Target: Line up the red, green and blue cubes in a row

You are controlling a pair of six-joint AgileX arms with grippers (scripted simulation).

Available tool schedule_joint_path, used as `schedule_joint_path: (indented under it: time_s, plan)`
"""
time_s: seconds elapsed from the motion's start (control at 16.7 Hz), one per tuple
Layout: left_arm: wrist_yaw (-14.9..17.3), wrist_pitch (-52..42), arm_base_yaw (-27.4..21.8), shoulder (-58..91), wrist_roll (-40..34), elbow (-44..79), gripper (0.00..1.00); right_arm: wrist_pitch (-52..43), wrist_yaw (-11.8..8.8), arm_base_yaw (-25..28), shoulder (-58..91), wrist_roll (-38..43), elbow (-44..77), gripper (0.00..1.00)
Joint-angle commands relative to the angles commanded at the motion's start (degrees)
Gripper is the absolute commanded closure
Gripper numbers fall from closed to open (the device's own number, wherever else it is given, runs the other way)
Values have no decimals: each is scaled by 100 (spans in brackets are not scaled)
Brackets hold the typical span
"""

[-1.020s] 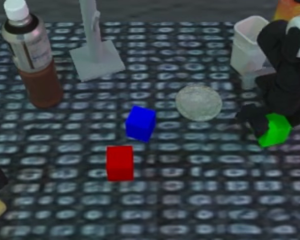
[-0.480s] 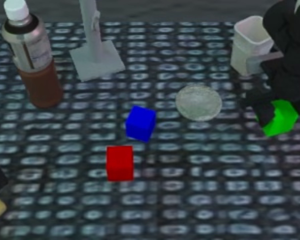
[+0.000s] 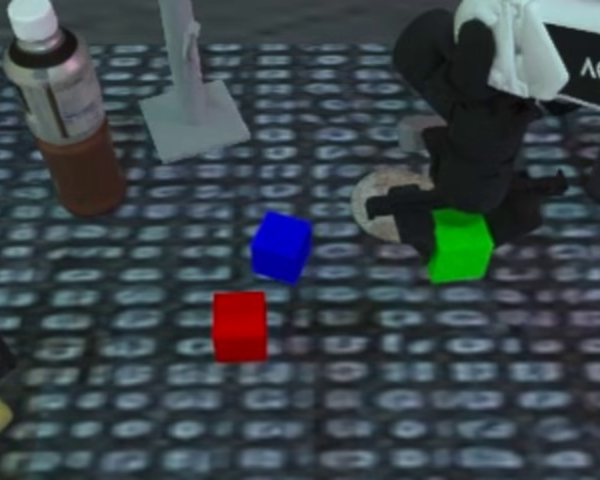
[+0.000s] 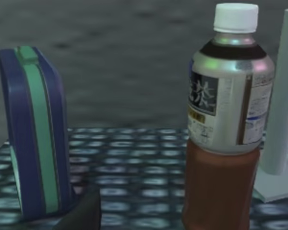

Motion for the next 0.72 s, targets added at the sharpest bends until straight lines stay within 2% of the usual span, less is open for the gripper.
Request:
schedule_joint_path:
  time_s: [0.18, 0.36, 0.48, 0.72]
  plan:
    - [0, 0, 0, 0, 0, 0, 0, -238, -3, 737, 196, 1236, 399, 100]
    - [0, 0, 0, 0, 0, 0, 0, -382, 3, 1312, 286, 2065, 701, 100]
    - [0, 0, 0, 0, 0, 0, 0, -413, 10, 1508, 289, 2315, 801, 100]
    - [0, 0, 0, 0, 0, 0, 0, -403, 2, 1513, 271, 2352, 797, 100]
